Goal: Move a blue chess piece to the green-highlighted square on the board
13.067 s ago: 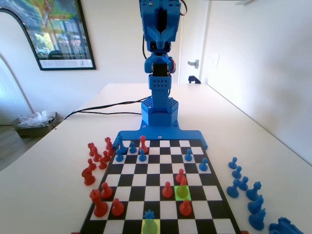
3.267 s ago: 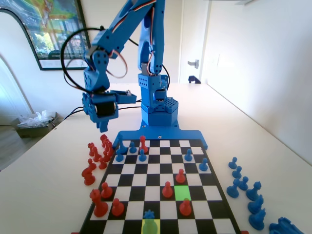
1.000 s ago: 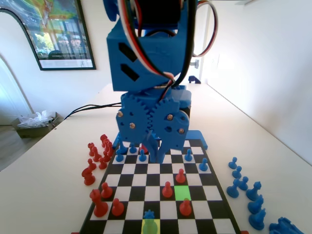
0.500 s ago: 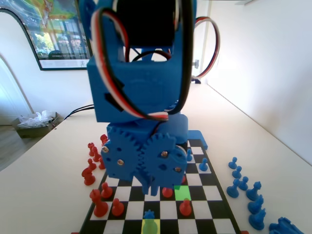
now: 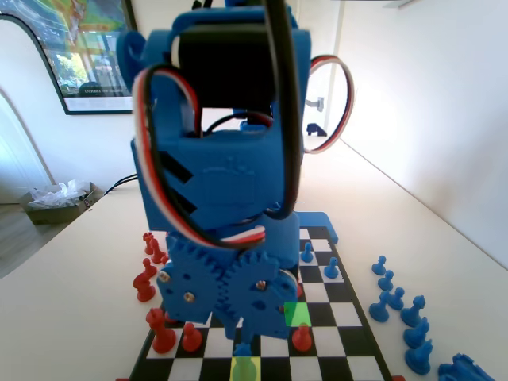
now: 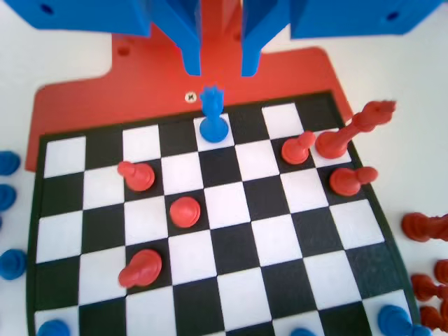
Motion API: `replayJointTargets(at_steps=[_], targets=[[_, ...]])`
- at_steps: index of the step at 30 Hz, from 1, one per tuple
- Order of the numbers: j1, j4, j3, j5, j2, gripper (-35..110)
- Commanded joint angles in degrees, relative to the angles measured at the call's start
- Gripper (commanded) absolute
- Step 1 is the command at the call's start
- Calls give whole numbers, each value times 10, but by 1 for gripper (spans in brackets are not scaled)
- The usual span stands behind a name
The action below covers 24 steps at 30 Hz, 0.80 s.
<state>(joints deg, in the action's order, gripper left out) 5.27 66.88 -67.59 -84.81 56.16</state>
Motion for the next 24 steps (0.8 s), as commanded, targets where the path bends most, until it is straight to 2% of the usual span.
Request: replayJointTargets(at_steps=[1, 24], targets=[[3, -11, 18, -11, 15, 9], [-12, -60, -24, -12, -4, 10]])
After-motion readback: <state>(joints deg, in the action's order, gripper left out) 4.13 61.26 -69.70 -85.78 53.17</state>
